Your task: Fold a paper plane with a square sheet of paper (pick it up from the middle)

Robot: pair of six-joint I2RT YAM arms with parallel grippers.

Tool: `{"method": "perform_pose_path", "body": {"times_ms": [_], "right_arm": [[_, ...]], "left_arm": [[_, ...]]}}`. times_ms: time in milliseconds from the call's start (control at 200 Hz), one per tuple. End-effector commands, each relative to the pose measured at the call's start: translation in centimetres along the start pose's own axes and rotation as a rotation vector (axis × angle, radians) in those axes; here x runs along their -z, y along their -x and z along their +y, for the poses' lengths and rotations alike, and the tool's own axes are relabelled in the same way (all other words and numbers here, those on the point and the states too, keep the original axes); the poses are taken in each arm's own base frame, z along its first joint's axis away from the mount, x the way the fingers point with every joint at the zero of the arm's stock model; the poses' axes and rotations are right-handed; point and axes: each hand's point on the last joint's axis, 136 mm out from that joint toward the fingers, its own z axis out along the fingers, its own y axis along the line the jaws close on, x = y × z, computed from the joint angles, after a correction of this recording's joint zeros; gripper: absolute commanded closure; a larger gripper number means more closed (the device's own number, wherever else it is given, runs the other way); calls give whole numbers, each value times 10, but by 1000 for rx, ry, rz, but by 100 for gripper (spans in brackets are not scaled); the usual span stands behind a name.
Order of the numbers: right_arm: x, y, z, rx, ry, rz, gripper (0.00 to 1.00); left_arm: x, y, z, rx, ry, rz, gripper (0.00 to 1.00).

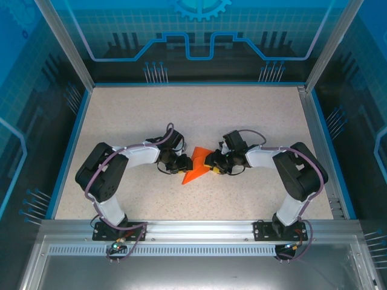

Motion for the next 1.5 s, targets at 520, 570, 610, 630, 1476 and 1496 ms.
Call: {"method": "perform_pose_path", "body": {"times_ms": [520, 570, 610, 630, 1476, 1496], "right_arm": [[-8, 1, 11, 16, 67, -11, 55], [-7, 0, 10, 16, 69, -11, 55], [-8, -1, 9, 18, 72, -8, 54], [-8, -2, 9, 20, 75, -4, 54], [-17, 11, 33, 134, 191, -23, 57], [-17, 12, 33, 139, 191, -26, 58]], "left_arm": [[5, -2, -16, 20, -50, 16, 72], [5, -2, -17, 24, -53, 14, 71], [6, -2, -16, 31, -51, 14, 71], [5, -2, -16, 32, -51, 15, 71], [5, 5, -3, 105, -10, -36, 71], [5, 5, -2, 107, -3, -38, 71]]}}
